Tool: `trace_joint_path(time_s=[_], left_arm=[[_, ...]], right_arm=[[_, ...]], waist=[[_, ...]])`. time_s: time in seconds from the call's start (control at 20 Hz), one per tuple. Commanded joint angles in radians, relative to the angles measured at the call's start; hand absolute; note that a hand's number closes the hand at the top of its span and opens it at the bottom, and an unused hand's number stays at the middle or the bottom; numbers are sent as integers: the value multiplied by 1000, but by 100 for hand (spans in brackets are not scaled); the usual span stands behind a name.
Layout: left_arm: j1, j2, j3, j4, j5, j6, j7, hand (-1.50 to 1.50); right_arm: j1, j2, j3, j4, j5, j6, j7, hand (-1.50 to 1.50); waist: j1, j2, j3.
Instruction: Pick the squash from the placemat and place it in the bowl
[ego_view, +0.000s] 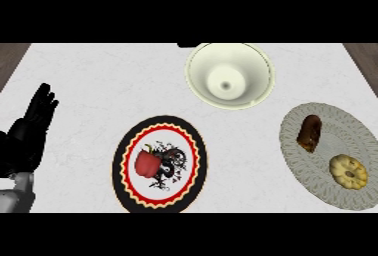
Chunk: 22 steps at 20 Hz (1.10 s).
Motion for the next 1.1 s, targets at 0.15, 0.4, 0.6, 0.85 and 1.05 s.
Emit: trace_joint_path(time_s=[0.15,0.4,0.6,0.85,1.05], left_arm=[[-10,-33,-21,10,-25,-6,-25,0],[-54,-24,-29,-32,-22,-17,56,0],[-45,-44,-35,-35,-42,-16,48,0],[-37,-40,2,14,-27,-54,-12,0],[-88,-43,34,85,-33,-74,-11,0]], right_arm=[[24,-35,75,-178,291,230,334,-150],[-54,-76,260,-123,384,345,487,-150],[-222,-80,396,-29,390,478,539,-150],[-324,-34,530,40,494,642,655,-150],[-406,53,640,130,611,668,659,-150]], waist=[[32,9,0],[60,11,3],[72,13,3],[70,13,2],[49,11,2]])
